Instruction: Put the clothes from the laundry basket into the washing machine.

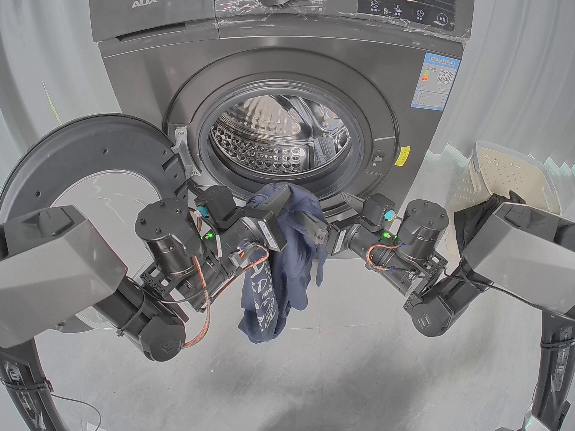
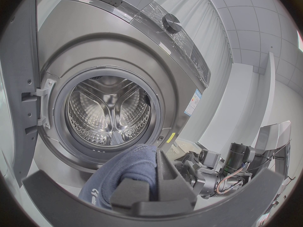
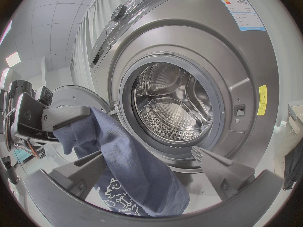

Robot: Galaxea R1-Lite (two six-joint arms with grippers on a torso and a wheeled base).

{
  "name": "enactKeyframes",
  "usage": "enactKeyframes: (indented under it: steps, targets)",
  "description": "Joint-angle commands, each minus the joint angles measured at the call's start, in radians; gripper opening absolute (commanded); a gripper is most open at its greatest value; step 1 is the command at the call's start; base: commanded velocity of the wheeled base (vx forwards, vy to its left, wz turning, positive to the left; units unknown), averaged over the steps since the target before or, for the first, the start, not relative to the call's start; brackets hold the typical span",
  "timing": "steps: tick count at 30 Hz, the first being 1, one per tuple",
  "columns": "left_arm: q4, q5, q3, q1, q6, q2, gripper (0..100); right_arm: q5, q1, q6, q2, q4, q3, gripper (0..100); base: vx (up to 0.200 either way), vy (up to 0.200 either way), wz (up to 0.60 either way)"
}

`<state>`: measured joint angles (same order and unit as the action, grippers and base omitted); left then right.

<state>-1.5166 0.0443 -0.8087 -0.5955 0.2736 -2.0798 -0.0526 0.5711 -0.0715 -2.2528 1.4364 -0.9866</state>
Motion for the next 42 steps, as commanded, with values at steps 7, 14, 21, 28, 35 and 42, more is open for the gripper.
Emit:
enactKeyframes:
  steps: [7,14,21,28,35,42]
  targets:
    - [-0.005,0.002,0.013,-0.001,-0.001,0.003,0,-0.010,0.006,-0.007,-0.044,0.009,-0.060,0,0.000,0.000,0.00]
    - [-0.007,0.005,0.013,-0.001,0.001,-0.013,0,-0.021,0.023,-0.010,0.019,0.041,-0.004,0,0.000,0.000,0.00]
    - [-0.024,0.016,0.002,0.011,0.001,-0.057,0,-0.024,0.059,-0.014,0.130,0.070,0.152,0,0.000,0.000,0.00]
    - [-0.025,0.017,0.003,0.013,0.012,-0.057,100,-0.023,0.059,-0.025,0.206,0.072,0.207,0,0.000,0.000,0.00]
    - [-0.027,0.013,0.022,0.013,0.013,-0.054,100,-0.021,0.061,-0.036,0.251,0.072,0.209,0,0.000,0.000,0.00]
    - [-0.027,0.013,0.094,0.026,0.004,-0.056,100,-0.023,0.061,-0.036,0.280,0.072,0.215,0,0.000,0.000,0.00]
